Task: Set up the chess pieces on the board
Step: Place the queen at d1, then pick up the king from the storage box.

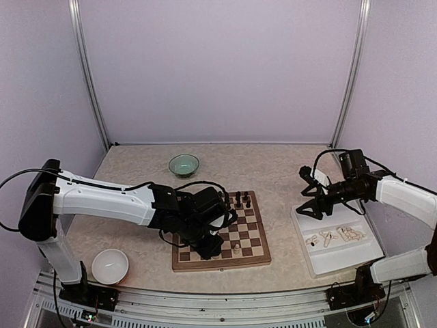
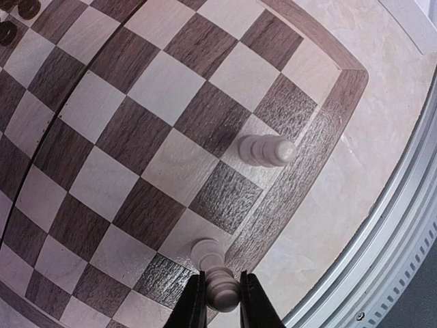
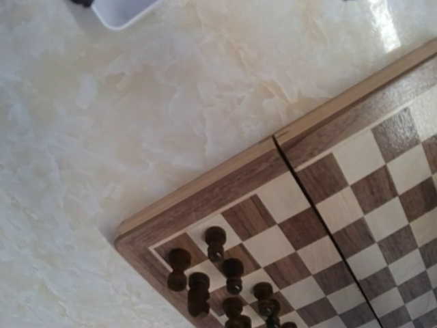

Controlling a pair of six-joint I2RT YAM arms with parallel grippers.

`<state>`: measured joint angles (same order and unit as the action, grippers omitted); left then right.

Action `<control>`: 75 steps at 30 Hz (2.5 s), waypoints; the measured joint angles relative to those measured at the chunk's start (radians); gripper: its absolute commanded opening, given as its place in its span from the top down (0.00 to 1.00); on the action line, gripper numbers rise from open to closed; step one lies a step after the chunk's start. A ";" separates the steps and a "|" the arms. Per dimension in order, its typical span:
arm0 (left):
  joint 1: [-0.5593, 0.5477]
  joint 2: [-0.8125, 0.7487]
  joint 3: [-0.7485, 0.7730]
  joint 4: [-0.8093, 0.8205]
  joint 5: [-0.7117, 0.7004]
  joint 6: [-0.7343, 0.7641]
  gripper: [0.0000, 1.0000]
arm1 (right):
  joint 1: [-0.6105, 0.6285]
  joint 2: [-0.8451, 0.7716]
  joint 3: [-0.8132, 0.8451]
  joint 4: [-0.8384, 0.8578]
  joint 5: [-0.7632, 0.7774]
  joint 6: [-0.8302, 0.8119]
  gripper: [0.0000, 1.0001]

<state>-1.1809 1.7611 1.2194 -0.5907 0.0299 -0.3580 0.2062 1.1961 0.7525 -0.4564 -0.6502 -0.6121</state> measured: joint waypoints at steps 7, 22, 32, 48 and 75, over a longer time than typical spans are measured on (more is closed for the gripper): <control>0.000 0.009 0.009 0.000 -0.012 0.000 0.83 | 0.000 0.000 0.000 -0.003 0.000 0.000 0.22; 0.000 0.009 0.011 -0.001 -0.039 -0.001 0.71 | 0.000 0.008 0.000 -0.006 -0.003 0.000 0.22; 0.000 0.009 0.014 -0.011 -0.063 0.000 0.54 | 0.000 0.013 0.000 -0.010 -0.013 0.000 0.22; 0.079 -0.084 0.346 0.093 -0.177 0.198 0.46 | -0.247 -0.017 0.138 -0.345 0.168 -0.231 0.53; 0.119 -0.121 0.083 0.380 -0.072 0.240 0.44 | -0.257 -0.010 -0.082 -0.470 0.598 -0.215 0.71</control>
<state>-1.0622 1.6402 1.3025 -0.2108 -0.0418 -0.1177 -0.0509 1.1866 0.6701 -0.9264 -0.0521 -0.8272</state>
